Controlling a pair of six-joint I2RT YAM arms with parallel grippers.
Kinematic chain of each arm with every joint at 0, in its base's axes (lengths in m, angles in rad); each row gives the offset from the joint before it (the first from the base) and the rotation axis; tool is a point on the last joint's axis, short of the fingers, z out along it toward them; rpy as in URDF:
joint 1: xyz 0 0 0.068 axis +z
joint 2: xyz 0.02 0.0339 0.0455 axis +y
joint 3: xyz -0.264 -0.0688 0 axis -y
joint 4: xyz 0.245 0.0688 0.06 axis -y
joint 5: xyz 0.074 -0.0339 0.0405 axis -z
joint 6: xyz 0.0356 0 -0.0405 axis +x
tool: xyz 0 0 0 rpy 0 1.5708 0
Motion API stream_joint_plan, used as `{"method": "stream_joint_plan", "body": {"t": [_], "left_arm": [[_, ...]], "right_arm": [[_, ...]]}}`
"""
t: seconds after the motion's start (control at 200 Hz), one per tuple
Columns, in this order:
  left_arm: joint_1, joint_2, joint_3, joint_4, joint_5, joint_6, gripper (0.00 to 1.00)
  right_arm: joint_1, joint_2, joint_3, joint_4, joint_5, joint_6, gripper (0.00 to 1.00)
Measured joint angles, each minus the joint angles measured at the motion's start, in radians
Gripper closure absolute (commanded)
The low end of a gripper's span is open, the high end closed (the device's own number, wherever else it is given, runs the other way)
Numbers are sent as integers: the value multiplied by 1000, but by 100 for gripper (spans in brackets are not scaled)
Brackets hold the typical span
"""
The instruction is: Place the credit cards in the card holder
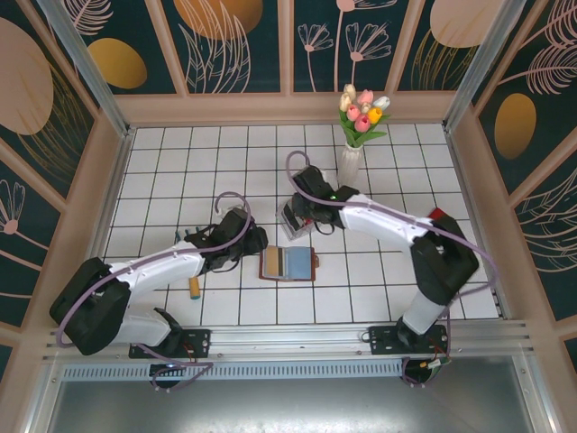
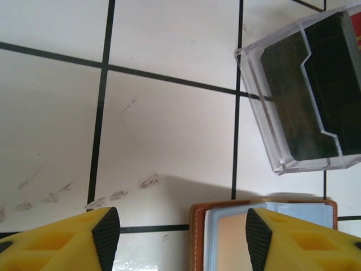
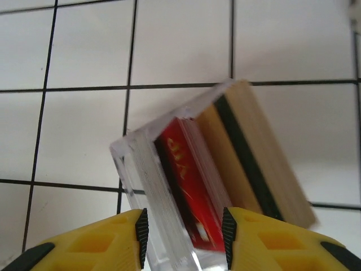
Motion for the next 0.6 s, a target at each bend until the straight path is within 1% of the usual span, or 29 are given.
{"method": "stream_joint_plan", "body": {"t": [0.15,0.24,0.601], "left_arm": [[23,6,10,26,31,-1,36],[30,6,10,32,35,-2,35],[31,0,-10,48,35,-12,34]], "right_arm": [[31,147,124,-63,27,-68,58],[45,201,171,-100,48,-96,58],[72,303,273,-198,150,-160,58]]}}
